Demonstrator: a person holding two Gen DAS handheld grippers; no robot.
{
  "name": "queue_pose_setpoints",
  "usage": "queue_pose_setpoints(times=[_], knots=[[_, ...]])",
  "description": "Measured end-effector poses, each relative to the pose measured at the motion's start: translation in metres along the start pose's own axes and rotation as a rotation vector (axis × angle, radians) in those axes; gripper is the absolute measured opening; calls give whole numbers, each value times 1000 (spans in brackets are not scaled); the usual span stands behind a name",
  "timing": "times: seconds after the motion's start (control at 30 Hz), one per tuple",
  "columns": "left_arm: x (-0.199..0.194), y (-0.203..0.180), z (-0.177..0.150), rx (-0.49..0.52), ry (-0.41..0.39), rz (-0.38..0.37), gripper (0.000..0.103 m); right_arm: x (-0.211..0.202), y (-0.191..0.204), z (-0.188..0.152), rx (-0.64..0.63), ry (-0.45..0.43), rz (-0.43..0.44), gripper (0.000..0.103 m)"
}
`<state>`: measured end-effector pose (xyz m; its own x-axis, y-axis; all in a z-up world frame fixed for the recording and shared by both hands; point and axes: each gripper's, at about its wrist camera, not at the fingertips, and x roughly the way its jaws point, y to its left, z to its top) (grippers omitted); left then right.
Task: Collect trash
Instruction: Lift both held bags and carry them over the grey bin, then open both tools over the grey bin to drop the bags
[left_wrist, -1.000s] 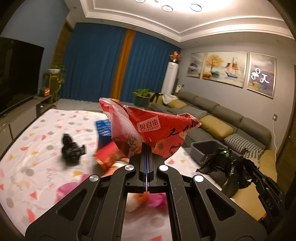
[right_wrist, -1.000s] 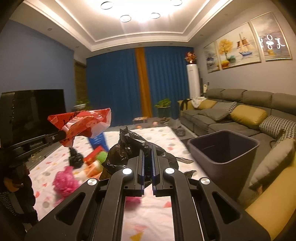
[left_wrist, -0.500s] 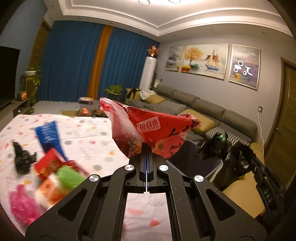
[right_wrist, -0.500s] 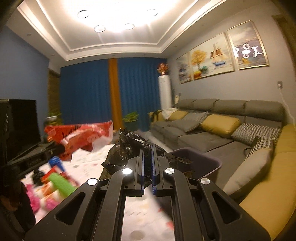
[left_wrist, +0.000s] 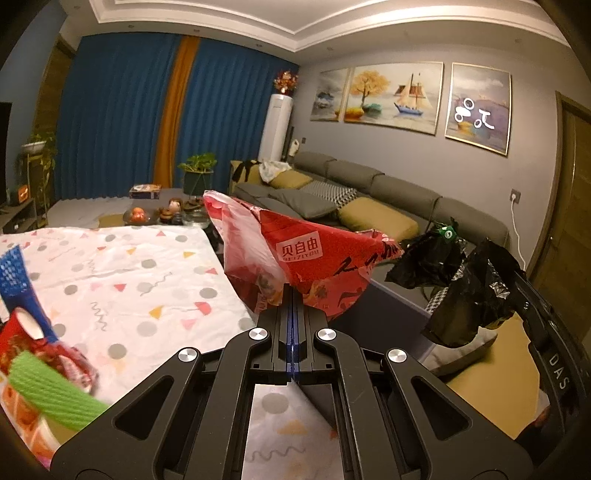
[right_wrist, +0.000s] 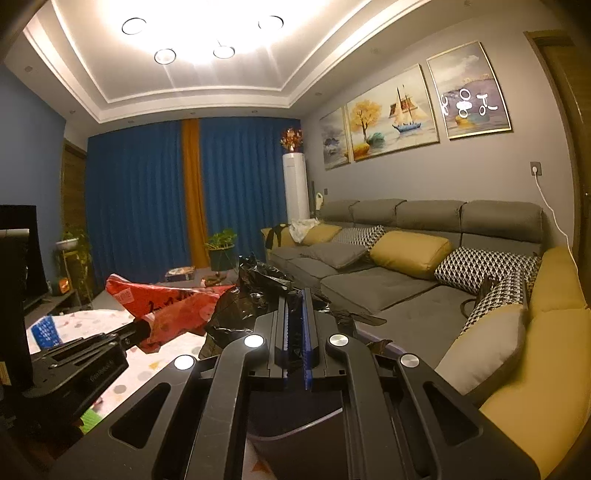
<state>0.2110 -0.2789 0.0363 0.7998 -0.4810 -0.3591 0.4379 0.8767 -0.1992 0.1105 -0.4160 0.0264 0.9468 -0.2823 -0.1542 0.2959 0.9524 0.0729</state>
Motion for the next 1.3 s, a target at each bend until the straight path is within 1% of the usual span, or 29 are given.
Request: queue_pose_setpoints(times=[0.27, 0.43, 0.73, 0.87, 1.07, 1.1, 1.17, 1.2, 1.23, 1.27, 1.3], knots=[[41, -8, -5, 2, 57, -12, 0, 30, -6, -9, 19, 44, -21, 7], [61, -16, -9, 14, 74, -9, 0, 49, -8, -11, 20, 66, -31, 7], [83, -25, -19, 41, 111, -16, 0, 74, -19, -20, 30, 117, -45, 7], [92, -27, -24, 57, 132, -33, 0, 79, -21, -22, 35, 130, -48, 7], [102, -25, -26, 54, 161, -61, 1, 88, -22, -24, 38, 156, -32, 7], [103, -25, -27, 58, 165, -64, 4, 90, -23, -23, 38, 158, -25, 10], [105, -23, -28, 65, 172, -73, 10, 91, -23, -21, 28, 161, -18, 11], [106, -22, -28, 70, 171, -73, 17, 92, -23, -21, 26, 161, -18, 15], [106, -20, -28, 69, 166, -68, 32, 93, -23, -22, 29, 164, -17, 25], [105, -18, -29, 60, 162, -65, 42, 93, -24, -22, 32, 164, -17, 28], [104, -14, -29, 46, 156, -54, 61, 92, -25, -22, 35, 164, -17, 32]])
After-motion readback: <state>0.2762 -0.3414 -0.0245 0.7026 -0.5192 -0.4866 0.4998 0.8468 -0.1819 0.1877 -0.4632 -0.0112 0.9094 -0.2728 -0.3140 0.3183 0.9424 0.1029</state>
